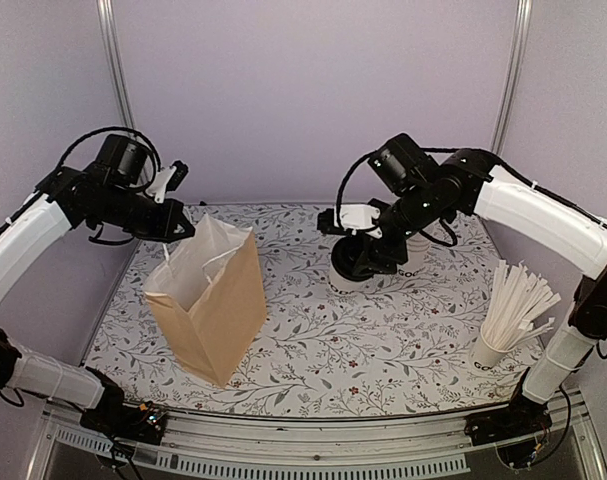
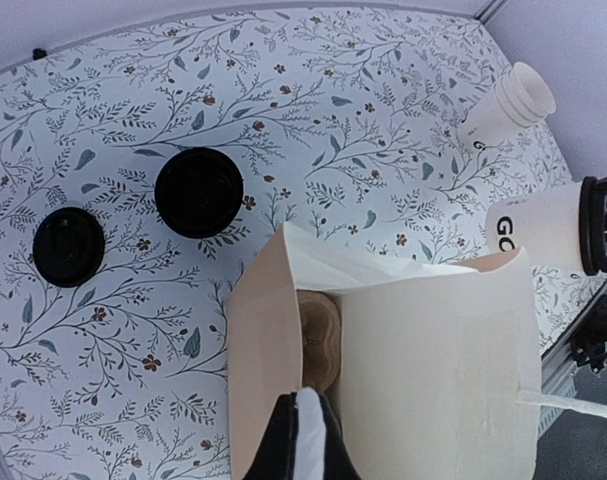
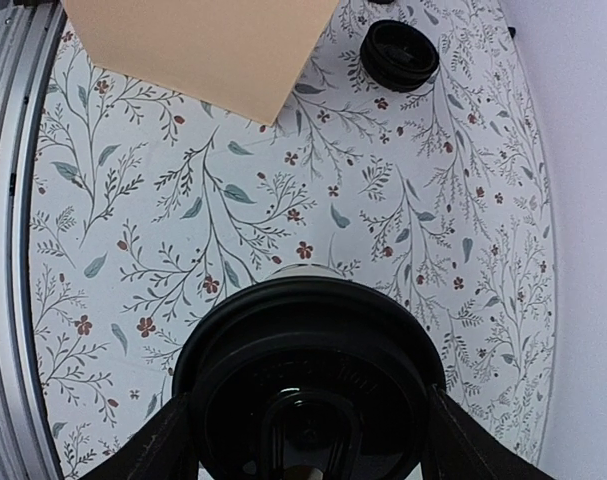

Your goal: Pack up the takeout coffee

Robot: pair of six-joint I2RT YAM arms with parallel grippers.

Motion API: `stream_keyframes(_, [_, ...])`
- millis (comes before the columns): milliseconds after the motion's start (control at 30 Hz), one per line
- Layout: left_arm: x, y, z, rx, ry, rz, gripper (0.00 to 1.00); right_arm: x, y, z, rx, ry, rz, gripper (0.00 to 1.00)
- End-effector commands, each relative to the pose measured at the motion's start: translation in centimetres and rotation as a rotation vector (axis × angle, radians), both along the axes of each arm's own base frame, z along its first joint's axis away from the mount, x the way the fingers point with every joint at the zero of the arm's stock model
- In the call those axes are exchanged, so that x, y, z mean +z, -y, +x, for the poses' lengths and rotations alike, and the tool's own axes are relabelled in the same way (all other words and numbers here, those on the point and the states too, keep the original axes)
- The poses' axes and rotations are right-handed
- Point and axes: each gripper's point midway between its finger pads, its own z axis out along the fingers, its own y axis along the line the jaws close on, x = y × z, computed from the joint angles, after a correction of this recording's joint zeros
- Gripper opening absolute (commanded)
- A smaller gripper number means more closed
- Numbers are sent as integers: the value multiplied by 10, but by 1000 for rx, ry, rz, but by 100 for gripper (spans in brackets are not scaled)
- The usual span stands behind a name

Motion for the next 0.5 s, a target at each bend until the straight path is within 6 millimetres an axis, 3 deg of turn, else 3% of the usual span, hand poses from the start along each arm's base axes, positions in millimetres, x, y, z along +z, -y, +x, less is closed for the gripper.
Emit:
stream_keyframes(0, [11,9,1,-79,16,-8,0,46,-6,21,-2,157,65,61])
stream_keyframes(233, [20,44,-6,-207,15,-43,0,116,-15,33,1,341,219,62])
stream_keyframes(467, [9,101,-20,-372,-5,-8,0,188,-16,20,59,484,336,63])
